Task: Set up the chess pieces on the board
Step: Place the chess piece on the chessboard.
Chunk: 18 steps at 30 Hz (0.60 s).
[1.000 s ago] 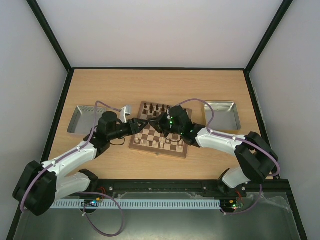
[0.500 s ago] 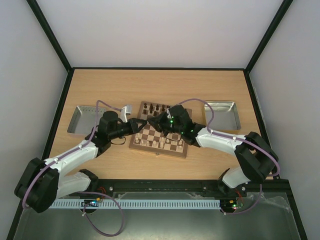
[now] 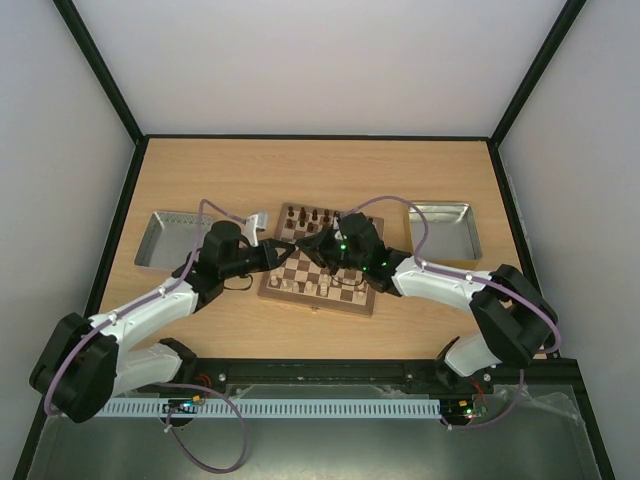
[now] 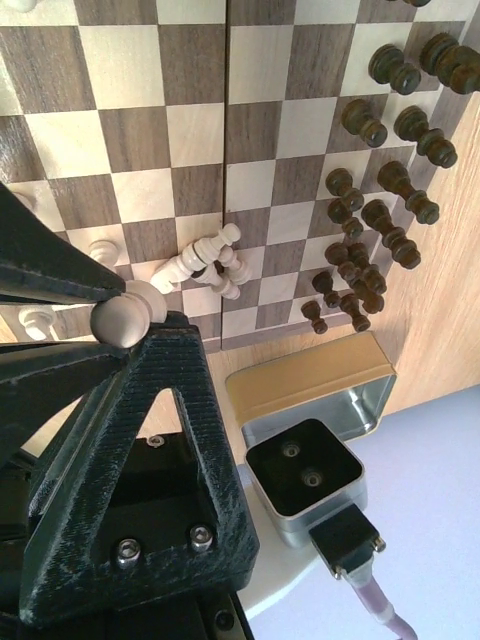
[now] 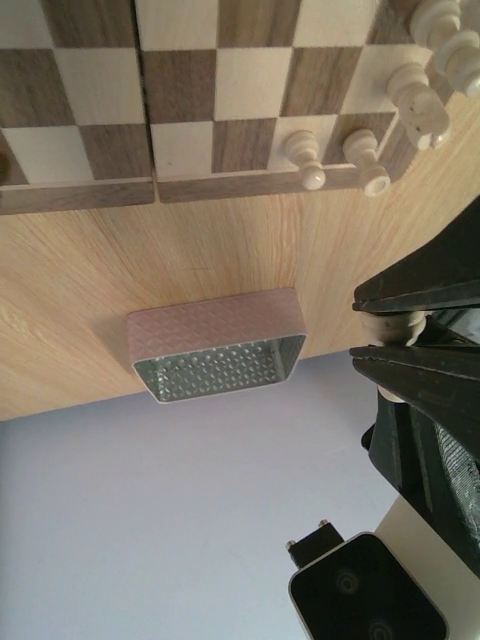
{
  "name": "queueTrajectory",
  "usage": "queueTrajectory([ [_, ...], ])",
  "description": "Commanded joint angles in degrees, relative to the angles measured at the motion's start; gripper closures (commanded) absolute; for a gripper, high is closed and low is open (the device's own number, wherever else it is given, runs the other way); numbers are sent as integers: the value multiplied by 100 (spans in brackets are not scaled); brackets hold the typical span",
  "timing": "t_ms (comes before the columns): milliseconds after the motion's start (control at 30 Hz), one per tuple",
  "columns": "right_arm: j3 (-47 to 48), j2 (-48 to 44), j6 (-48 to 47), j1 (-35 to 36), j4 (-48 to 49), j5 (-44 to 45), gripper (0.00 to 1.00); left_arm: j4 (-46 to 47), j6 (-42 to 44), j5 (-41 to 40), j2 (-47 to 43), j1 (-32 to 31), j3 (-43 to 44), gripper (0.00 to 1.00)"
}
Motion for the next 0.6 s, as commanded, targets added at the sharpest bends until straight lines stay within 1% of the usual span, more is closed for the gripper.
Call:
queueTrajectory([
  [0,-134,-152,-599,-47,-275,565,92,-174,335,-151,211,-25,303,93],
  [167,-176,-90,-922,-86,-319,735,84,-428,719,-257,453,-34,461,94],
  [267,-186,-183,-1181,-105,-365,872,77,-534,865,-339,545,-33,504,94],
  [367,-180,-318,-1532,-130,-573,1018,71,-646,948,-393,679,-33,562,94],
  [433,-187,-429,-1801,-156,-791,1107,69,-811,1035,-436,817,-41,636,94],
  [533,-213,-658,-2183,-166,-1189,1466,67,-1398,1289,-877,1003,-177,873,94],
  [567,-229,-763,-2272,-172,-1313,1576,66,-1641,1400,-1144,1088,-258,997,94],
])
